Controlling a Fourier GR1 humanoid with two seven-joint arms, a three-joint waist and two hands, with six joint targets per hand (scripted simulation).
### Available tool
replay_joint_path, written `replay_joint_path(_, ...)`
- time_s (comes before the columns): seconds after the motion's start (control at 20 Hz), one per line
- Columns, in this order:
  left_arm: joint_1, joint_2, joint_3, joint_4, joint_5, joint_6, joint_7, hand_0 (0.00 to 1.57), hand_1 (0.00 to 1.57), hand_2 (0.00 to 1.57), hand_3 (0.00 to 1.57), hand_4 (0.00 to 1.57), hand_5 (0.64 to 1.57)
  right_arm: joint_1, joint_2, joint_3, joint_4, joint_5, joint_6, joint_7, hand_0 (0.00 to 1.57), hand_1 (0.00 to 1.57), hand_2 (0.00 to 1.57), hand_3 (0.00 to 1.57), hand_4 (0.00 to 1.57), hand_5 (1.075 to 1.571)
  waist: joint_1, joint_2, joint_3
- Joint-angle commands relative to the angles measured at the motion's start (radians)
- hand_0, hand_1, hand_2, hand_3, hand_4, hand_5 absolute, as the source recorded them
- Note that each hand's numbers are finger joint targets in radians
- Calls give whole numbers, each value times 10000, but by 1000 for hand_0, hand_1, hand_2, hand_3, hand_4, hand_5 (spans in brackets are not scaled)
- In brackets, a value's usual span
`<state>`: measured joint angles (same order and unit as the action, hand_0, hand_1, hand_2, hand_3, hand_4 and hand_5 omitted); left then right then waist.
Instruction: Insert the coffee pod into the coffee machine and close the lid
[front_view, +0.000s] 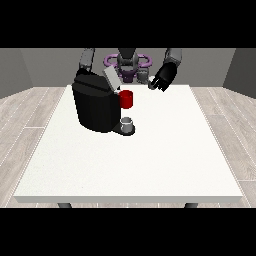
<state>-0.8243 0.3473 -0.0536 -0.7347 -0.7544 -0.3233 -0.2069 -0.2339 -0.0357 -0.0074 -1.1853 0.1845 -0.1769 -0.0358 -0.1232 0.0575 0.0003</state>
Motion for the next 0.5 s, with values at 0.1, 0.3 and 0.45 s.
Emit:
replay_joint_path(0.1, -781, 429, 287, -79, 20, -780, 255, 1331, 1331, 1351, 1323, 592, 1571, 329, 63, 319, -474, -21, 321, 45, 0, 0, 0, 0, 0, 1571, -646, -371, -3)
replay_joint_path(0.3, -1629, 75, 852, -299, 441, -997, 871, 985, 985, 1204, 1371, 511, 1571, -374, -49, -115, -166, -62, -2, -374, 0, 0, 0, 0, 0, 1571, -436, 200, -1)
replay_joint_path(0.45, -2494, -139, 1339, 11, 750, -1186, 1957, 1235, 1235, 1265, 1266, 502, 1571, -567, -476, -260, -395, -452, 729, -73, 0, 0, 0, 0, 0, 1571, -1186, 195, 2)
